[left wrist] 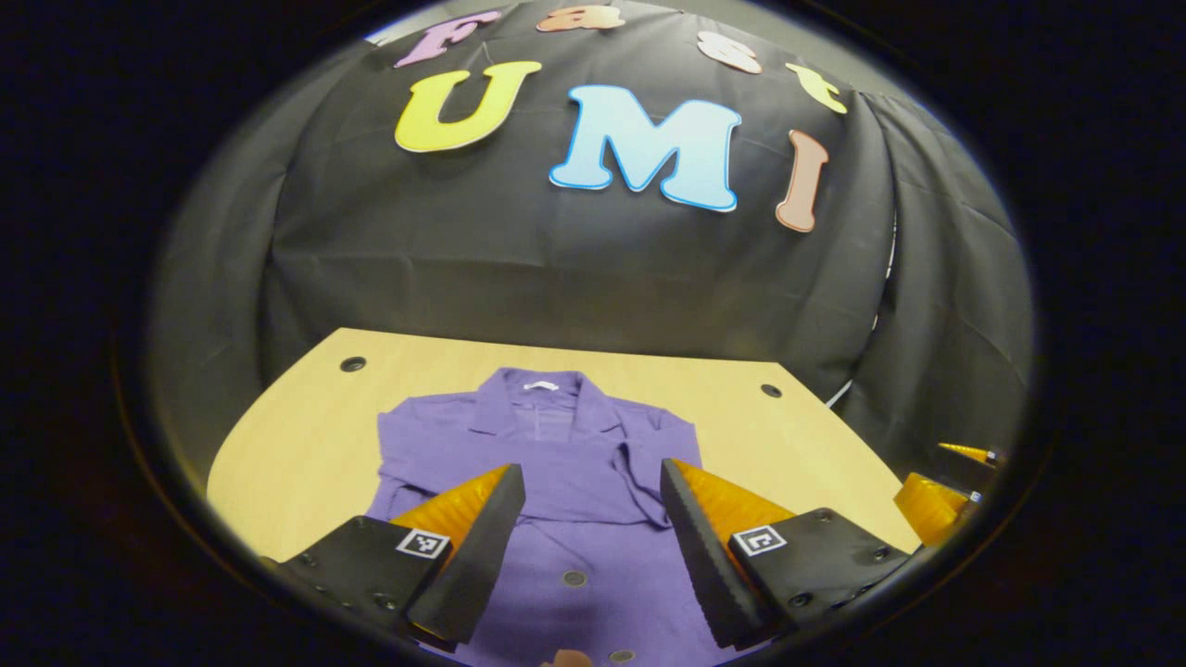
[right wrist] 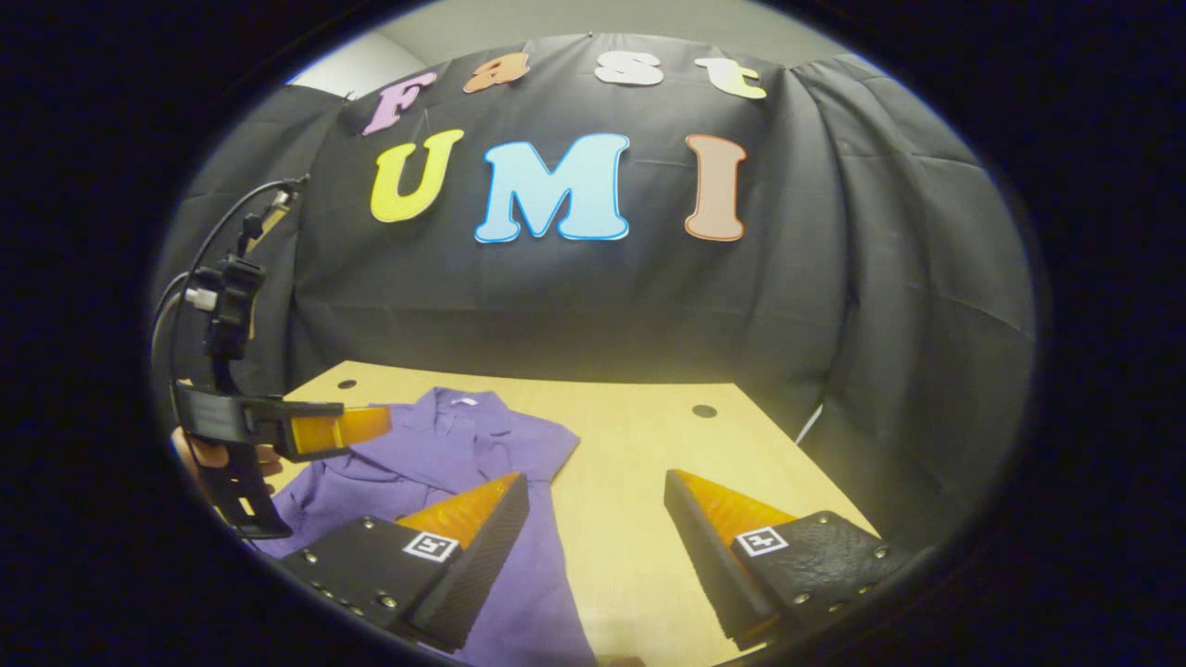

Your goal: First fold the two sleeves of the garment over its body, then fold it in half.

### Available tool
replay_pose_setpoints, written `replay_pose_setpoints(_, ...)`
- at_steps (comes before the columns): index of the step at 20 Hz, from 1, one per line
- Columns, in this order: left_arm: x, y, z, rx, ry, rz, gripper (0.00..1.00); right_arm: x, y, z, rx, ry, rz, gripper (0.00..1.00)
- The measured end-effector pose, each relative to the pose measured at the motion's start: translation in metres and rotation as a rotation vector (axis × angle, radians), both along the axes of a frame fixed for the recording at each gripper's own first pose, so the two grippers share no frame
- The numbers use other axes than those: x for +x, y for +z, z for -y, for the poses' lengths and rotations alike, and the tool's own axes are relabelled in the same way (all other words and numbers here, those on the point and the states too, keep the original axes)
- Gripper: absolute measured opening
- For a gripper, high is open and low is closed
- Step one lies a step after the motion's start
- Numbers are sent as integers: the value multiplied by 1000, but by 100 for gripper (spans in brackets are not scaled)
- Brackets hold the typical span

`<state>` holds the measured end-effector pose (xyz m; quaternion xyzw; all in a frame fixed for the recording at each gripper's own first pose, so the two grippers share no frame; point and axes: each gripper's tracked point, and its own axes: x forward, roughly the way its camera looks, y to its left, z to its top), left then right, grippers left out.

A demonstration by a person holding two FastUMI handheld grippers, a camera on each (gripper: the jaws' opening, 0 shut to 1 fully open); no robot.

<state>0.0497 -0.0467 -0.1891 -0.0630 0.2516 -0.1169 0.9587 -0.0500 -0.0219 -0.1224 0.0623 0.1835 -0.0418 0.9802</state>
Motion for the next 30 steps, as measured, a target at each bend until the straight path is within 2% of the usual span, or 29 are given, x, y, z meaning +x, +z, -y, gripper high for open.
replay_pose_setpoints(1, -11, -1, -12, 7, -1, -4, 96, -6, -5, -5, -10, -7, -12, 93)
replay_pose_setpoints(4, -44, -9, -45, 27, -10, -22, 96, -29, -16, -19, -19, -24, -47, 91)
replay_pose_setpoints(5, -56, -13, -57, 37, -10, -37, 94, -37, -24, -22, -10, -33, -66, 93)
replay_pose_setpoints(8, -89, -24, -91, 65, 1, -57, 97, -56, -44, -31, 16, -61, -129, 93)
replay_pose_setpoints(10, -110, -35, -110, 85, 10, -85, 94, -68, -58, -36, 38, -76, -176, 93)
replay_pose_setpoints(11, -120, -41, -119, 90, 14, -98, 97, -74, -67, -40, 51, -76, -194, 93)
replay_pose_setpoints(15, -165, -71, -142, 99, 28, -163, 96, -95, -99, -48, 53, -58, -275, 91)
replay_pose_setpoints(16, -174, -78, -149, 105, 30, -178, 96, -99, -106, -50, 54, -51, -297, 93)
replay_pose_setpoints(17, -183, -83, -156, 112, 33, -183, 94, -104, -114, -49, 55, -43, -317, 93)
replay_pose_setpoints(20, -204, -97, -172, 118, 33, -213, 96, -117, -136, -46, 49, -25, -375, 93)
replay_pose_setpoints(25, -230, -125, -193, 92, 66, -278, 94, -125, -162, -40, 77, -19, -431, 93)
replay_pose_setpoints(27, -239, -136, -194, 103, 54, -297, 97, -124, -172, -41, 84, -18, -463, 93)
replay_pose_setpoints(30, -248, -150, -193, 140, 43, -320, 94, -126, -179, -46, 108, -4, -481, 93)
